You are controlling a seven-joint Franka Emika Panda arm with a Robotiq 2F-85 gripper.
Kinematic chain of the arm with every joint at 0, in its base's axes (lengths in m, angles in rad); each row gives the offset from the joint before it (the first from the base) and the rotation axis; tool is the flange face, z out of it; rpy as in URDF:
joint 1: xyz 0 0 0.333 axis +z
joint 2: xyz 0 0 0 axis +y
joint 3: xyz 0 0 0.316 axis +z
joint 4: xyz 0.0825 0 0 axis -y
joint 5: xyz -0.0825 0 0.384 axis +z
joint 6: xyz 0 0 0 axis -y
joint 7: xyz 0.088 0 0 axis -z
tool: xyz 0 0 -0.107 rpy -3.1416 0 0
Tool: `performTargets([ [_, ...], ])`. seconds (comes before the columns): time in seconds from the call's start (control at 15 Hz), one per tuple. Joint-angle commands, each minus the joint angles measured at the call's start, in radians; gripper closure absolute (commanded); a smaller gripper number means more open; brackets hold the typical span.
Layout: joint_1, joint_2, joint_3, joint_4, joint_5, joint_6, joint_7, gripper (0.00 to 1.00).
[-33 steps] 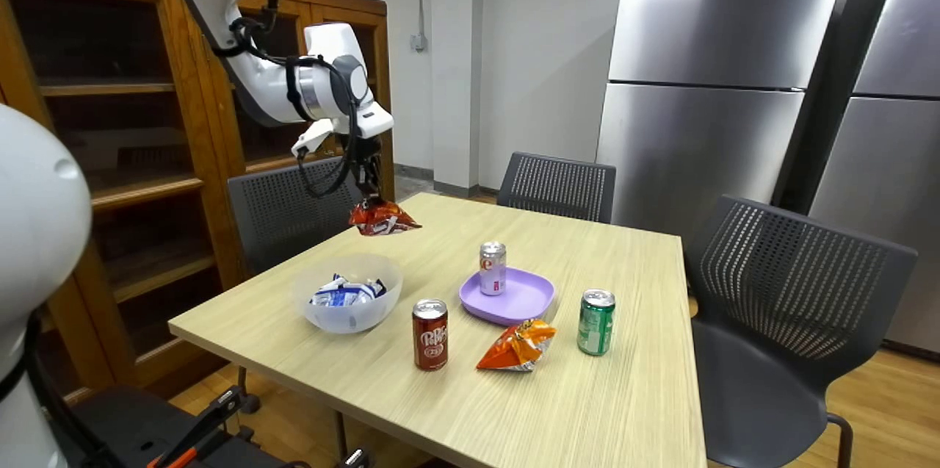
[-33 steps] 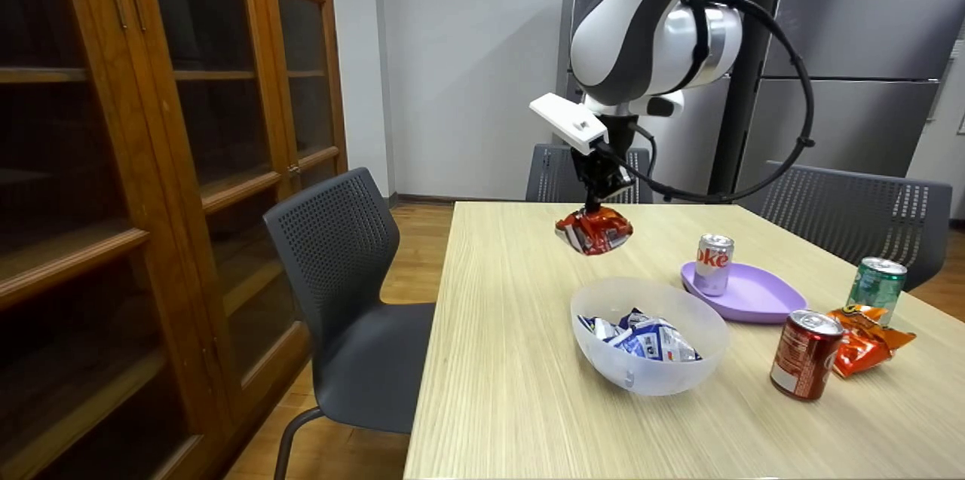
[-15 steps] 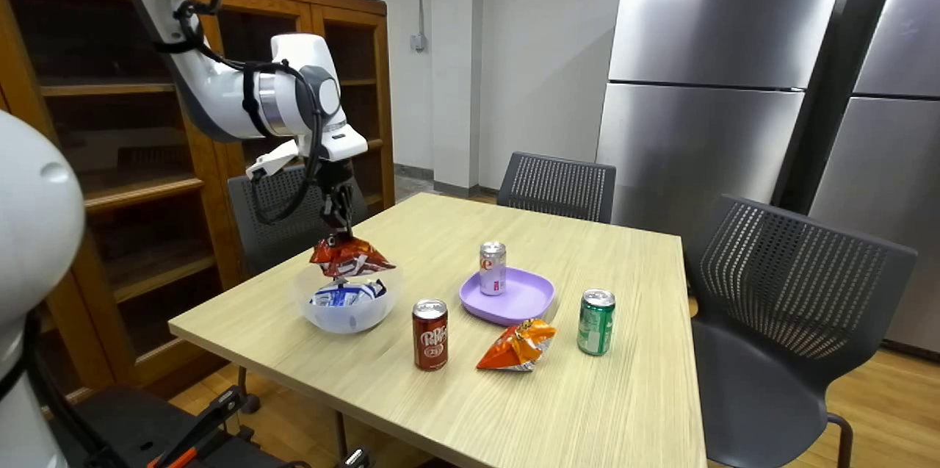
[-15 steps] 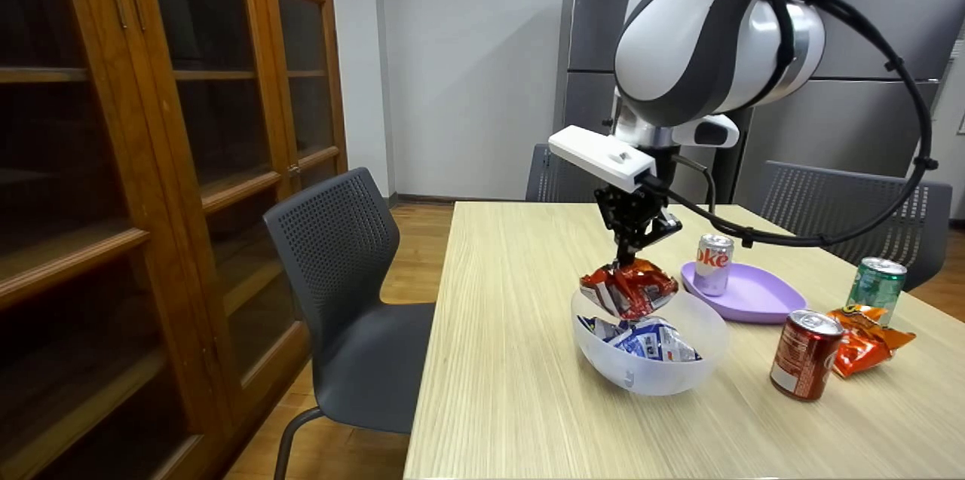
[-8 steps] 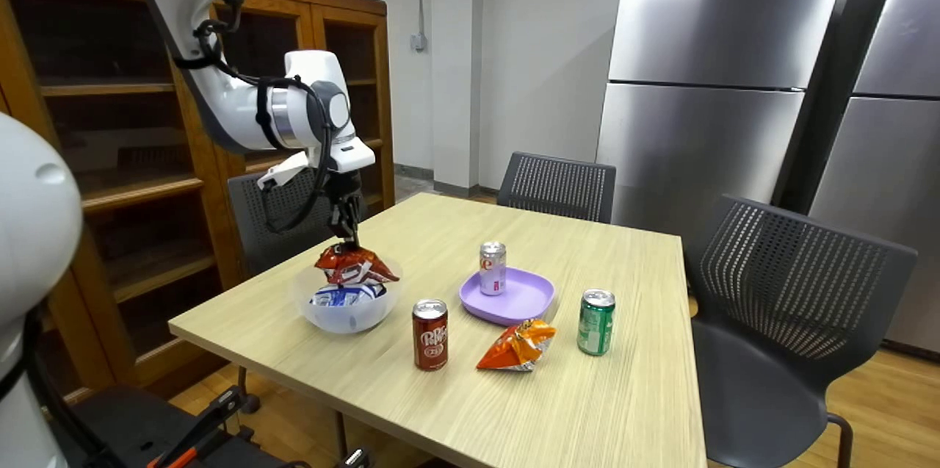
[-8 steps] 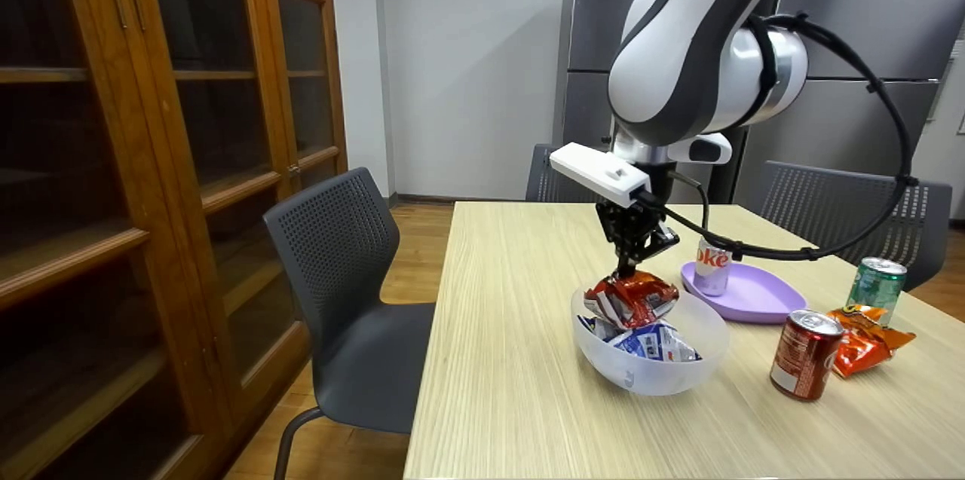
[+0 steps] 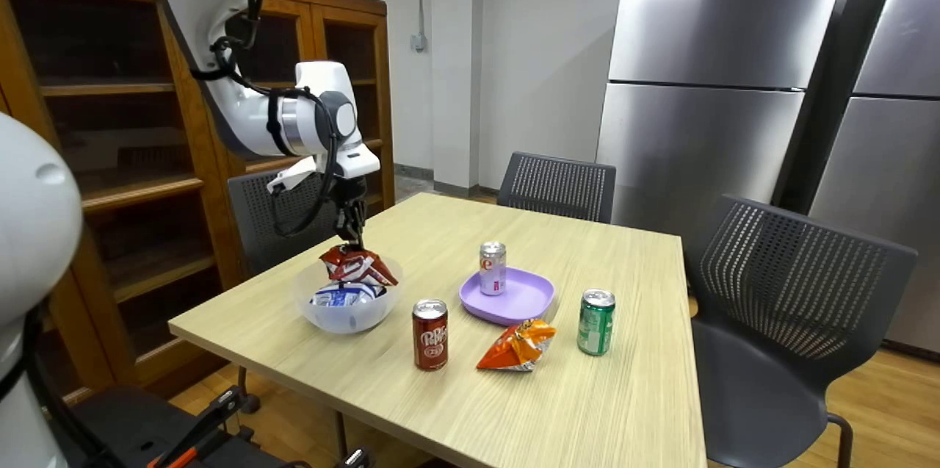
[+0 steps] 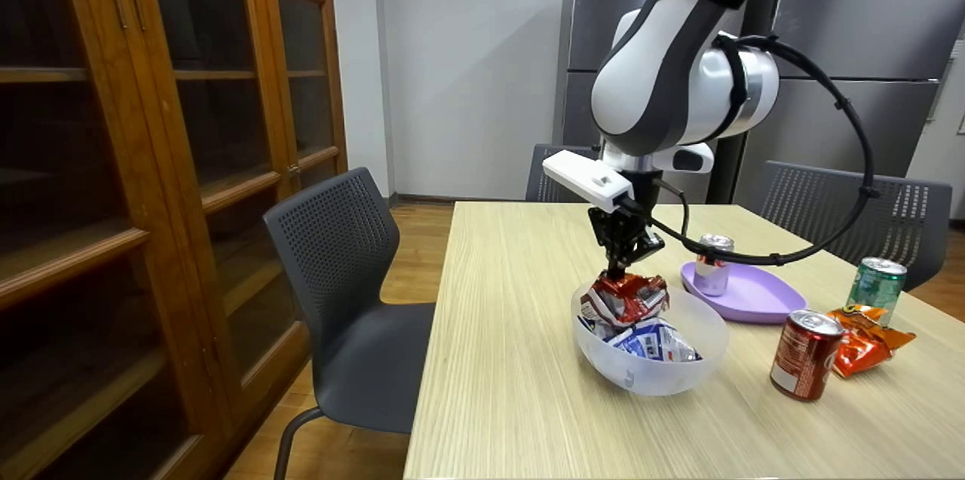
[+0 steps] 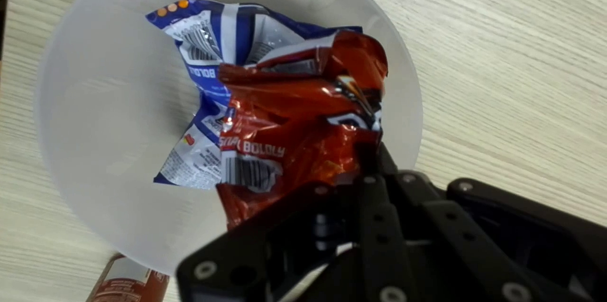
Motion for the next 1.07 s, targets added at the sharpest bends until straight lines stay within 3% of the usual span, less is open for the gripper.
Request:
performTargets([
  [0.0,-0.014,0.005,0.01,0.03,0.017,-0.036,-0.008,0.74],
  [0.13,-0.015,-0.006,0.007,0.023,0.015,-0.032,-0.008,0.66],
  [0.73,-0.031,-0.087,-0.022,-0.022,-0.004,-0.001,0.003,0.01],
  [1.0,-0.067,-0.135,-0.036,-0.044,-0.006,0.01,-0.012,0.0],
])
